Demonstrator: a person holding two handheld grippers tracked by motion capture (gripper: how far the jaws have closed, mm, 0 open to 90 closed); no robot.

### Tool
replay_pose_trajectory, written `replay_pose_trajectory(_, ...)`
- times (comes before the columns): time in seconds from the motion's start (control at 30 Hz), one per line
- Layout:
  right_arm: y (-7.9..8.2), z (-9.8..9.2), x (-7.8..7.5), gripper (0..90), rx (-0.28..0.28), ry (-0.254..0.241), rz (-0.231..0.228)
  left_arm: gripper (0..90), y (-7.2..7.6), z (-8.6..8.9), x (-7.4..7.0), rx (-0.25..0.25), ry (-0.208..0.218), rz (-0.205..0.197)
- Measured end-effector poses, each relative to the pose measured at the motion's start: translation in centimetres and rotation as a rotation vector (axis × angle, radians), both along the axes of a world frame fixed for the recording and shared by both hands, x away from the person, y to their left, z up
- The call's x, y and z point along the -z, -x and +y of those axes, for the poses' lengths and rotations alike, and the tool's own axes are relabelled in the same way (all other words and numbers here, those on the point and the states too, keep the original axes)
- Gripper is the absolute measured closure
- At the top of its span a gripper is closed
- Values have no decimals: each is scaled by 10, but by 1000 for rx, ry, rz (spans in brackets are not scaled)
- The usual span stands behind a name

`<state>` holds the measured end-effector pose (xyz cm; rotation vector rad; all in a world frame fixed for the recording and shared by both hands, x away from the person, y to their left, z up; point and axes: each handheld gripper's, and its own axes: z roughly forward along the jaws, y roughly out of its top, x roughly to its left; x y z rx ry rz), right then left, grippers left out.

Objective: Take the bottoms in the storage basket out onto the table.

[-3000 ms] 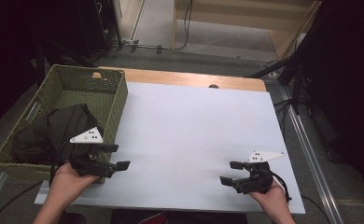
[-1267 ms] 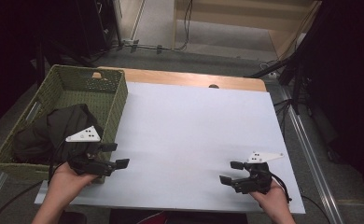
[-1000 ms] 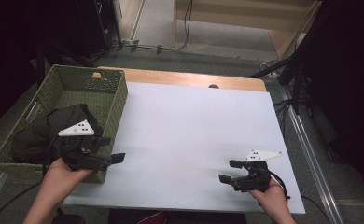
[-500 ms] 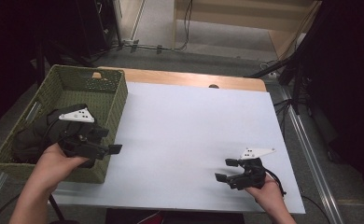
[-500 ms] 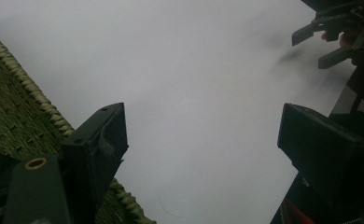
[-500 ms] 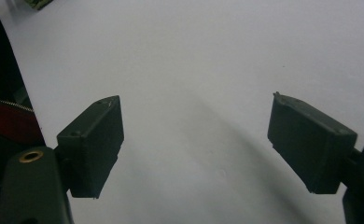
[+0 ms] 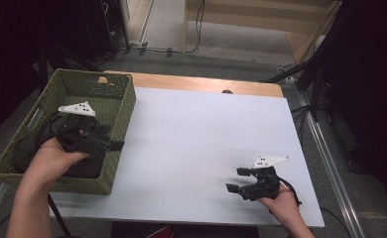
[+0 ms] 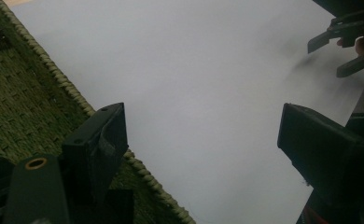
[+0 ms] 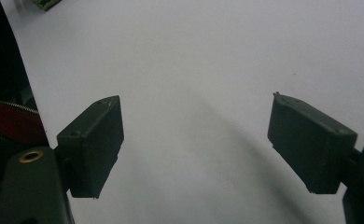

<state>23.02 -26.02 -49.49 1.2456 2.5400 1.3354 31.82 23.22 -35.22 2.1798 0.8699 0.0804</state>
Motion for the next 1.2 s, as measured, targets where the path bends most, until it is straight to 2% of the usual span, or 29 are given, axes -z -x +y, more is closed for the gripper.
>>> replay_pose_trajectory(0.3,0,-1,0,169,-5,-2,0,169,-7,18,-2,-38,-10,-28)
replay_pose_trajectory(0.53,0,0,-1,170,-11,0,2,169,-7,36,-1,-105,-33,-36)
replay_pose_trajectory(0.67,0,2,-1,169,-18,0,6,169,-6,44,-2,-118,-18,-47)
replay_pose_trajectory(0.83,0,1,-1,169,-11,-2,6,169,-4,54,-3,-149,-28,-59)
replay_pose_trajectory(0.97,0,1,-1,169,-16,1,4,169,-2,62,-4,-167,-19,-65)
replay_pose_trajectory(1.2,0,1,-1,169,-15,1,5,169,0,73,-4,-209,-55,-77)
